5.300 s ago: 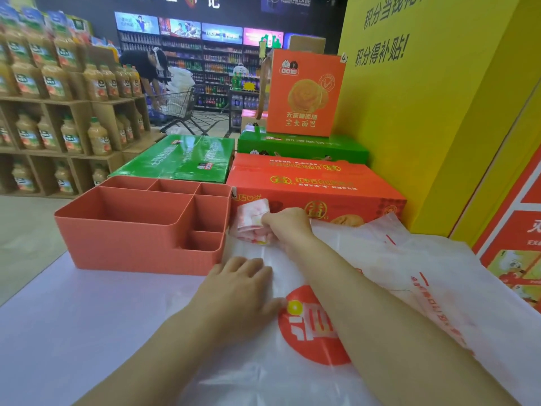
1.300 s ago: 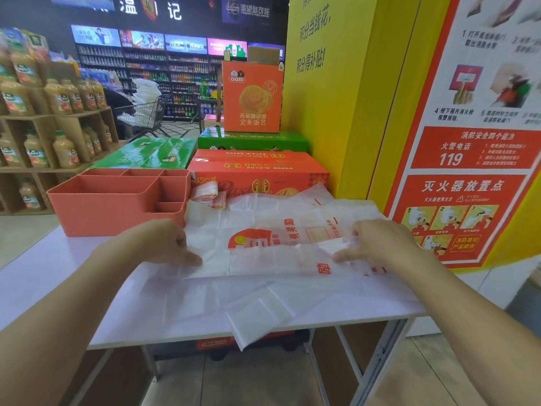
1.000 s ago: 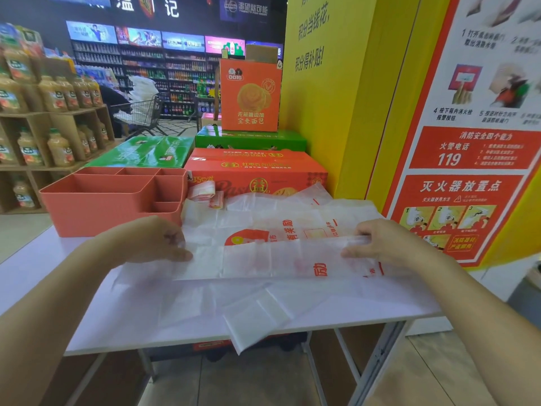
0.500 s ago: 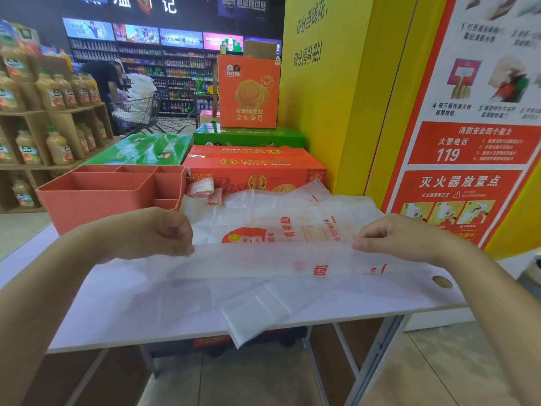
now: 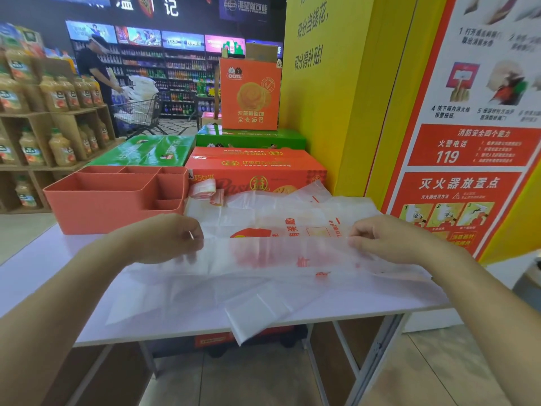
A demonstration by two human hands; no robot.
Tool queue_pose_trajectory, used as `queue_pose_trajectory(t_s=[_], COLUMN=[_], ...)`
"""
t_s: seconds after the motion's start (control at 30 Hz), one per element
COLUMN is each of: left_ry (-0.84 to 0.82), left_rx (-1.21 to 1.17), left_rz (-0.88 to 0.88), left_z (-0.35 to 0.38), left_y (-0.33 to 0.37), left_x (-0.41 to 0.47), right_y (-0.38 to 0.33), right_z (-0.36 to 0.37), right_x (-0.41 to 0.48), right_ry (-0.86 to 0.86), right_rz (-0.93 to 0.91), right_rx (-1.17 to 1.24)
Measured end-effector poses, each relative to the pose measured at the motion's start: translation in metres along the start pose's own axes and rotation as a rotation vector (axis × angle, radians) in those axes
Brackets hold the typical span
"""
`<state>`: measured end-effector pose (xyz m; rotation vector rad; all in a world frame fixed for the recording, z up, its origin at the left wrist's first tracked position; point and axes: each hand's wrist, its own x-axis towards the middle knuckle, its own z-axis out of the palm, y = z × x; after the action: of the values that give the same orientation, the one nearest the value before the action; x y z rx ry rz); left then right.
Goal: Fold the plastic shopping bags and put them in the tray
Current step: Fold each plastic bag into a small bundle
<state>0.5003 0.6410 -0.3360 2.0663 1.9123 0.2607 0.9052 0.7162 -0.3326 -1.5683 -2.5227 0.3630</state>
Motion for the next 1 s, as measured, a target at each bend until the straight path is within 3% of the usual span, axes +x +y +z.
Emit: queue_pose_trajectory(t_s=[0.3,0.4,0.47,0.57,0.67,0.8,1.0], left_ry=[0.24,0.477,0.529,0.435,0.282,-0.009,-0.14], left_rx=[0.413,0.517,0.446,0.237,0.075,0.158,0.236], left_rz=[-0.027,0.137,0.285,0.443,0.412,0.351,0.213], left_z=[0.044,0.058,0.065,0.071,0.079,0.091,0.094], left_y=[-0.005,-0.003,0.004,0.025,0.04,0.046,0.044], left_x=[0.022,0.021,0.019,0.013,0.01,0.013,0.012], right_y=[0.011,0.014,0.011,-0.009,-0.04,-0.06,-0.052], right_z=[0.037,0.051,0.059,0.066,0.072,0.086,0.089], right_x=[0.016,0.016,0.013,0.008,0.002,0.002,0.003], right_ry=[0.156,0.185,0.247,0.307,0.144,-0.109,-0.207], right_rz=[0.031,-0.006,-0.066,-0.175,-0.283,-0.331,-0.275], right_rx=[-0.364,-0.404,-0.413,-0.354,-0.255,-0.222,-0.22])
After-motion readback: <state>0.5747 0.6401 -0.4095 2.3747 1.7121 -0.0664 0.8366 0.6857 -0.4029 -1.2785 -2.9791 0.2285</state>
